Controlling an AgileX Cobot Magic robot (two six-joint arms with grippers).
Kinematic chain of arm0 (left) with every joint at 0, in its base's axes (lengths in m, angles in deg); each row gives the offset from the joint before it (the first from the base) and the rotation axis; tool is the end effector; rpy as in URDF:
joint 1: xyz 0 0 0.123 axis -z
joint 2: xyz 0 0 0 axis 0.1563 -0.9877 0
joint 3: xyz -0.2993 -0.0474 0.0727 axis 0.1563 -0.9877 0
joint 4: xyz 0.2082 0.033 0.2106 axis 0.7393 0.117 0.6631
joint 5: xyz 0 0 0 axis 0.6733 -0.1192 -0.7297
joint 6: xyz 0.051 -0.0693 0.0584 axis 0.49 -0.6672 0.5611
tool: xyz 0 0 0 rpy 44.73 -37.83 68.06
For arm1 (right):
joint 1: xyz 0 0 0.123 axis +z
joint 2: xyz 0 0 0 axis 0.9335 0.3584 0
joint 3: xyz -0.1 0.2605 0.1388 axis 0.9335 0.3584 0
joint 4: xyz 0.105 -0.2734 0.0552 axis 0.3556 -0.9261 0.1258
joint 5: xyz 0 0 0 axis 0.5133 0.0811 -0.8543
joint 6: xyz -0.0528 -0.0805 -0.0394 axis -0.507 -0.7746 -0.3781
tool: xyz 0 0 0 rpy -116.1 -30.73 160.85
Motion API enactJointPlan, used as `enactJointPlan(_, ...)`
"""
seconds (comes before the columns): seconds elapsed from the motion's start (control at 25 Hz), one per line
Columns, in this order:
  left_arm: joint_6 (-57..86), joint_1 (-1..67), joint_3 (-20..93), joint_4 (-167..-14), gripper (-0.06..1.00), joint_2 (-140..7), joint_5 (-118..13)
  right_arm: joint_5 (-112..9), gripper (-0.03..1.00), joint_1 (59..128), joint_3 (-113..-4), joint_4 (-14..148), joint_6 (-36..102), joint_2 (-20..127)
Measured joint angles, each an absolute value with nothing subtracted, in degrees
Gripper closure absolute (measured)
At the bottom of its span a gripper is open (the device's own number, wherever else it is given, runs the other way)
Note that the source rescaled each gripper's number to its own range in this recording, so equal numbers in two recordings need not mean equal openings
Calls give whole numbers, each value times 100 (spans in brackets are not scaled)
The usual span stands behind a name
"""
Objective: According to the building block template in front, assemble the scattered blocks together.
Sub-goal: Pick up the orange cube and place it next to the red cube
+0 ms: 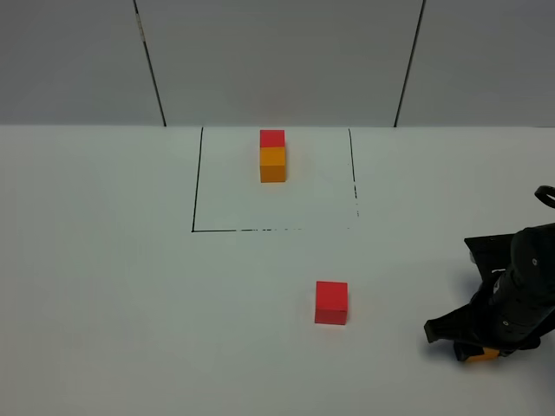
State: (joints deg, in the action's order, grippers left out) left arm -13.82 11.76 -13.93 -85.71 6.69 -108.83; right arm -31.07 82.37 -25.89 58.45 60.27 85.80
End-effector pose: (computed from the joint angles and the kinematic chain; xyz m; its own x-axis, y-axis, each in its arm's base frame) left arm 0.0188 -0.0143 0.2982 -0.4220 0.0461 -0.9054 0.1756 0.9840 -0.0317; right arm 0.3177 0.0747 0.0826 -0.9756 -0.1738 -0.1343 -0.1752 0.9845 -0.0009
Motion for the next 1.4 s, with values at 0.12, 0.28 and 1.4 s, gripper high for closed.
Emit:
enactJointPlan(0.12, -1382, 1176, -1393, -8571, 25, 669, -10883, -2381, 85, 8261, -3036, 5836, 5434, 8644)
enactJointPlan(0.28, -1382, 1176, -1393, -8571, 25, 669, -10883, -1179, 85, 8474, -4101, 5275, 3735, 8650)
enactJointPlan(1.4, -1382, 1176, -1393, -8571, 25, 669, -10883, -295, 85, 9552, -6284, 5359, 421, 10299)
